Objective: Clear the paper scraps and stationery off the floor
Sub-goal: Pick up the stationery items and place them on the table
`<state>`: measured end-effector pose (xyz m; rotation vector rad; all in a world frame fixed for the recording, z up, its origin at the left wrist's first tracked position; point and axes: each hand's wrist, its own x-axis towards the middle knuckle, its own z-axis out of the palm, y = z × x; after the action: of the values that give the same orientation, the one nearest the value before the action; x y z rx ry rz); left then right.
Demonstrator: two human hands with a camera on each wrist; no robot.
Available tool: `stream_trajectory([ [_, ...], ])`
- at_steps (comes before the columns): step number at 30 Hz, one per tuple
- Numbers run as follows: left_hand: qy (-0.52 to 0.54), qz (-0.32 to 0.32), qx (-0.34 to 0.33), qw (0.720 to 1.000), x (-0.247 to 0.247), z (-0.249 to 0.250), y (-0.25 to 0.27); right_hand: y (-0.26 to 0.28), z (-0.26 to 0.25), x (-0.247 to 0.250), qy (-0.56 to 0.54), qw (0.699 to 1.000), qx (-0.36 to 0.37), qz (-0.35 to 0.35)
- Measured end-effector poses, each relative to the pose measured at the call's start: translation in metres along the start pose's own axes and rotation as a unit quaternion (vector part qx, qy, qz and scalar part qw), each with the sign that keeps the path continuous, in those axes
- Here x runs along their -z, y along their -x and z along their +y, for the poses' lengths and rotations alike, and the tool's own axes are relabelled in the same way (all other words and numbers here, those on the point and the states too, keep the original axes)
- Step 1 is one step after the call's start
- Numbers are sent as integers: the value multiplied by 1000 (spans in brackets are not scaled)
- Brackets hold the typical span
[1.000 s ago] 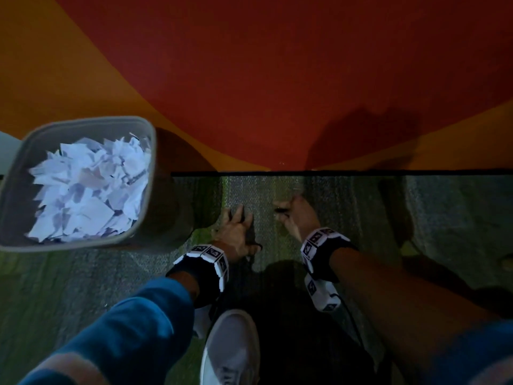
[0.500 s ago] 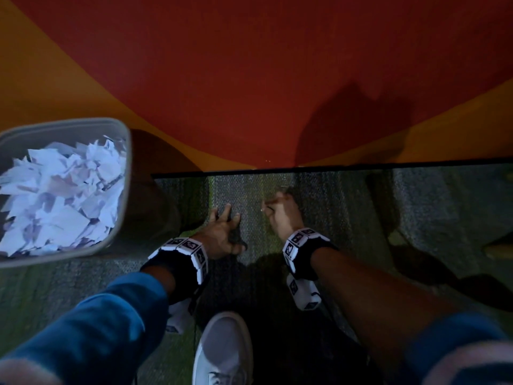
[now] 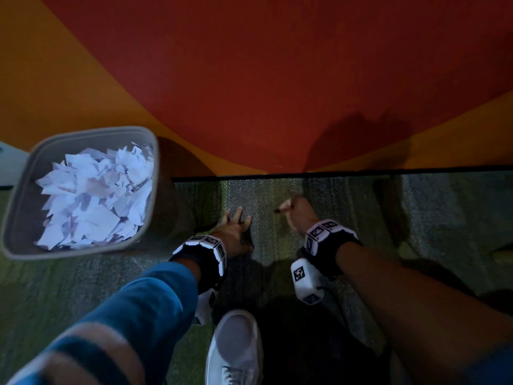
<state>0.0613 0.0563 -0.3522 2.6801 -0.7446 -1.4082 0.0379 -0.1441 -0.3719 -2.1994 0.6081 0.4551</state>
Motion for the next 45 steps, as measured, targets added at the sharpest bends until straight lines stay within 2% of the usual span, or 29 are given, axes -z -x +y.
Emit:
stream_trajectory([
  [4, -24, -1, 17, 1000, 12, 13, 8, 23, -4, 53, -17, 999, 5, -36],
  [10, 3, 27, -19, 999, 46, 48, 28, 78, 24, 148, 76, 997, 18, -5],
  [14, 3, 51, -51, 997, 64, 79, 57, 117, 28, 199, 70, 997, 7, -13],
  [18, 15, 92, -78, 993, 104, 127, 101, 153, 13, 246, 90, 996, 28, -1],
  [22, -6, 153, -158, 975, 157, 191, 154, 202, -10, 311, 92, 995, 41, 23],
  [25, -50, 162, -193, 966, 185, 245, 189, 248, -27, 359, 108, 992, 61, 27],
  [28, -82, 183, -235, 951, 201, 304, 220, 307, -31, 416, 68, 991, 86, 81],
  [33, -42, 259, -302, 916, 207, 398, 255, 401, 3, 478, -149, 959, 86, 224],
  [37, 20, 297, -336, 894, 200, 469, 268, 423, 43, 493, -148, 946, 57, 283],
  [39, 42, 324, -362, 873, 197, 504, 273, 428, 59, 503, -138, 933, 42, 329],
  [42, 85, 340, -396, 849, 188, 541, 279, 428, 80, 515, -162, 898, 6, 408],
  [45, 107, 345, -417, 834, 180, 563, 277, 425, 91, 524, -185, 858, 17, 479],
])
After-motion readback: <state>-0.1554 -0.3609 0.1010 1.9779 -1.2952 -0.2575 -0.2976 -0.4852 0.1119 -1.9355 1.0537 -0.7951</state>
